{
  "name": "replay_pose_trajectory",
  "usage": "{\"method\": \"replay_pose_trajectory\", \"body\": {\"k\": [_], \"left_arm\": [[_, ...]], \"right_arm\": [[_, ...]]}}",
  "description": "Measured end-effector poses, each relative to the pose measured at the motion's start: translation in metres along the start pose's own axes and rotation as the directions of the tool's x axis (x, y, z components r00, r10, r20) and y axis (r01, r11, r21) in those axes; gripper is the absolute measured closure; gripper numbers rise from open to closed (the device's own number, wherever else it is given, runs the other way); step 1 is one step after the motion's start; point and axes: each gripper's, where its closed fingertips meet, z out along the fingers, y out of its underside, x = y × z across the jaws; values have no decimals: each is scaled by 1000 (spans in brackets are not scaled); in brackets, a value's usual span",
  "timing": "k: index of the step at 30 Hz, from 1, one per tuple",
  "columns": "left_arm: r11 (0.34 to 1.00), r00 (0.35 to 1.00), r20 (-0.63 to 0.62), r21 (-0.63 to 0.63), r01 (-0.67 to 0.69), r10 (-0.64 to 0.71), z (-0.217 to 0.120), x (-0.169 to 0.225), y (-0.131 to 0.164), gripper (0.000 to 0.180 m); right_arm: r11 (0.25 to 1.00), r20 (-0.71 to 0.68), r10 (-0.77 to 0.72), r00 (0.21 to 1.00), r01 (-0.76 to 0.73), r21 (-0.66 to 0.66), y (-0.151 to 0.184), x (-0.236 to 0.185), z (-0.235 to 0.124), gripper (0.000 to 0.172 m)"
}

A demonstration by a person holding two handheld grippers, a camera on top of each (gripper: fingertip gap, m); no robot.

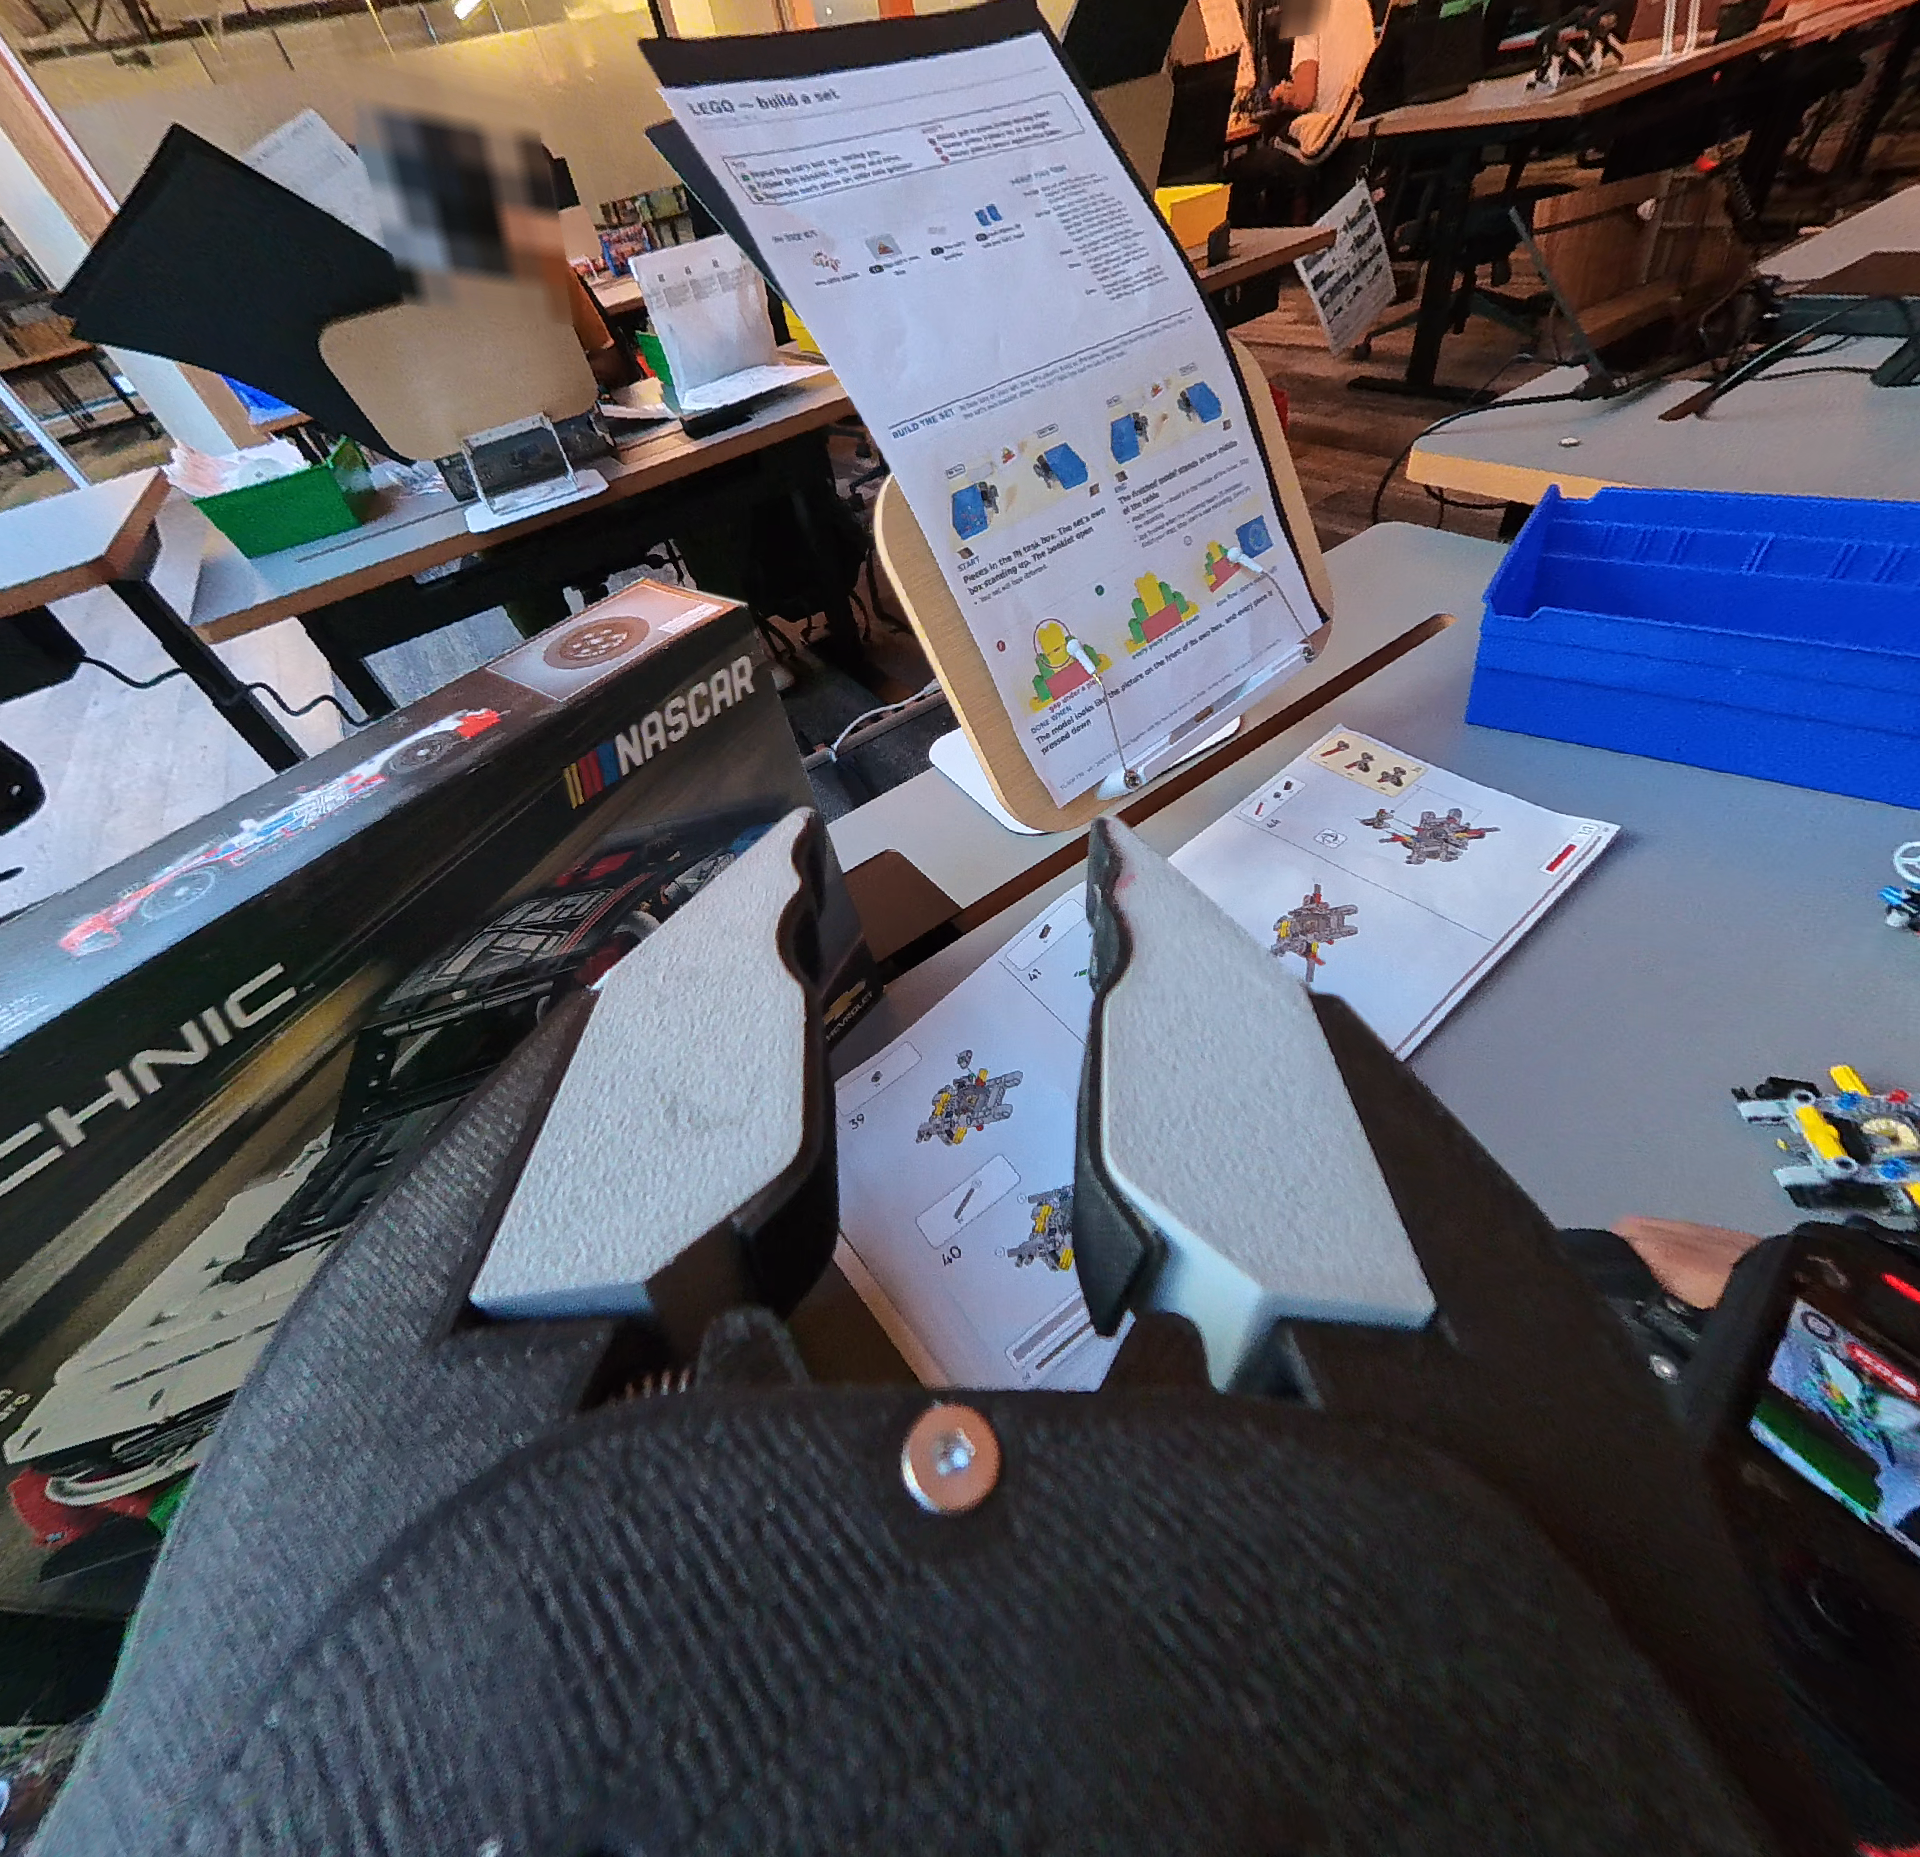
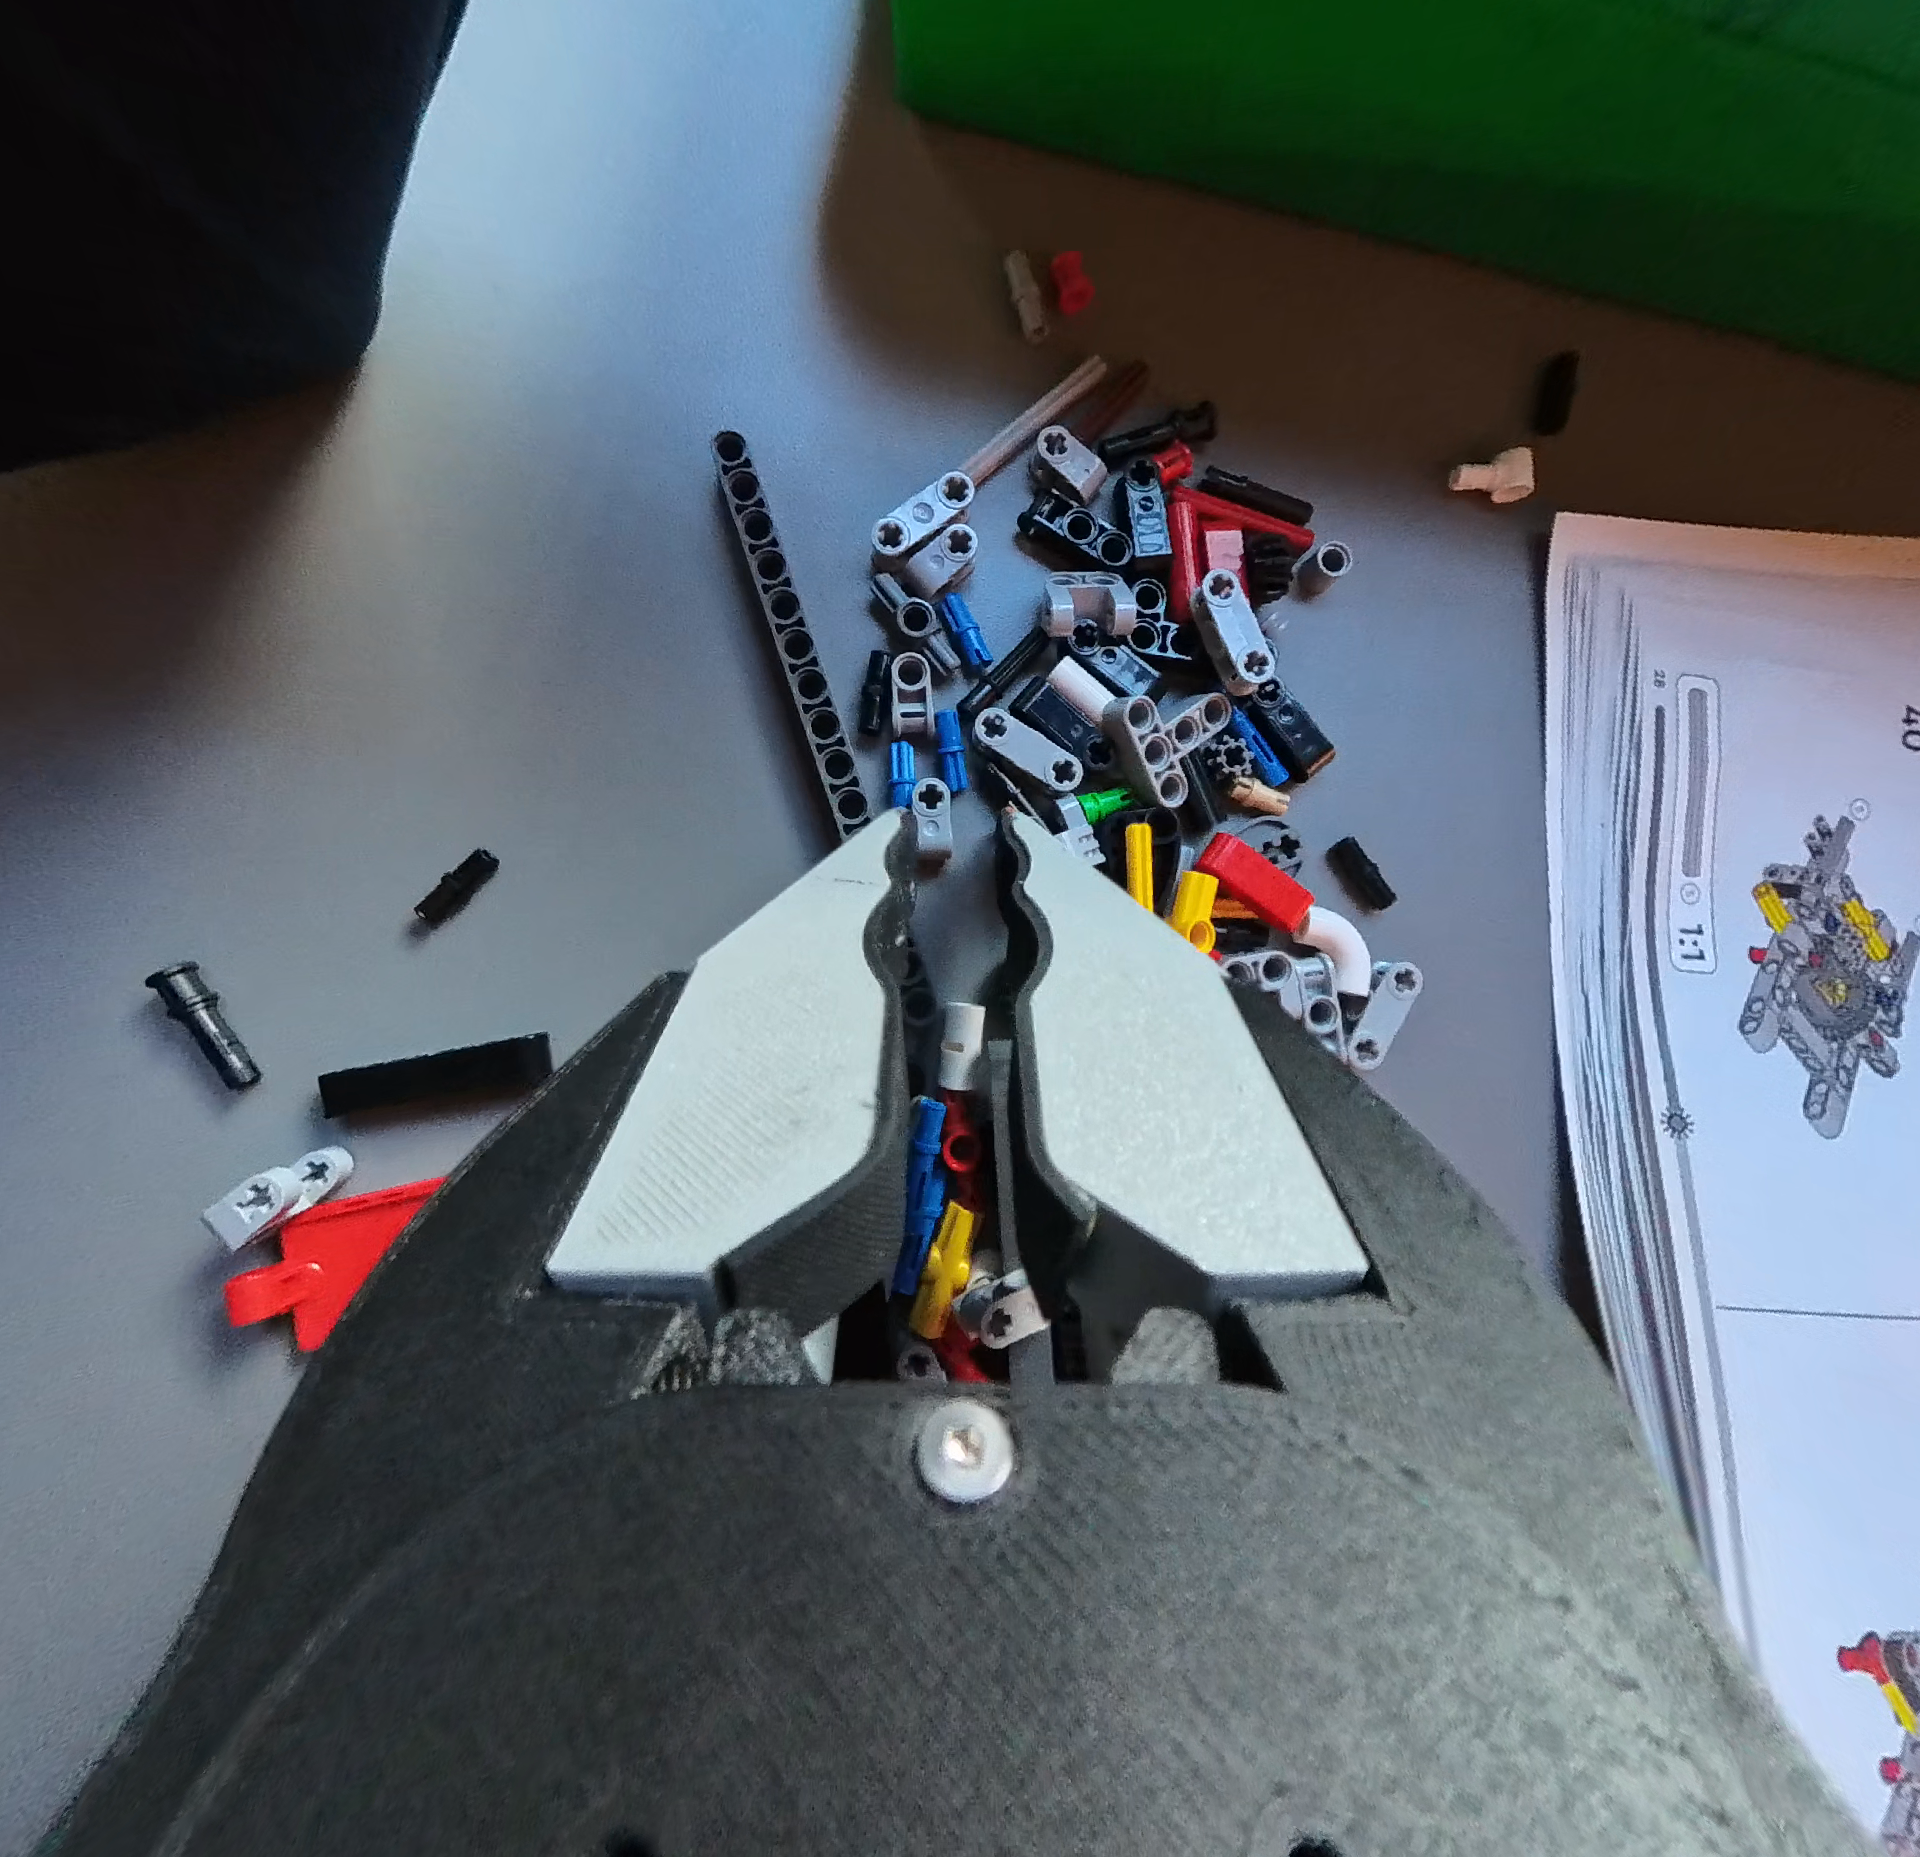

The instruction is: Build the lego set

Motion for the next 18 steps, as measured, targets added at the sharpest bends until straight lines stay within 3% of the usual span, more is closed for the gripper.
{"method": "replay_pose_trajectory", "body": {"k": [4, 9, 13, 18], "left_arm": [[1000, 1000, 2, 7, 9, -9, -2, -3, -1, 133], [1000, 1000, 2, 14, 7, -7, -3, -1, -2, 133], [1000, 1000, 1, 6, 2, -2, -2, -1, -1, 132], [1000, 1000, 1, -6, 12, -12, 1, -4, 4, 132]], "right_arm": [[997, 67, -45, 997, 49, -58, 6, -7, 1, 165], [990, 36, -98, 995, 101, -101, 7, -3, 3, 163], [989, 55, -121, 991, 125, -77, 6, -9, 4, 166], [999, 25, -16, 1000, 15, 30, 9, -7, -24, 166]]}}
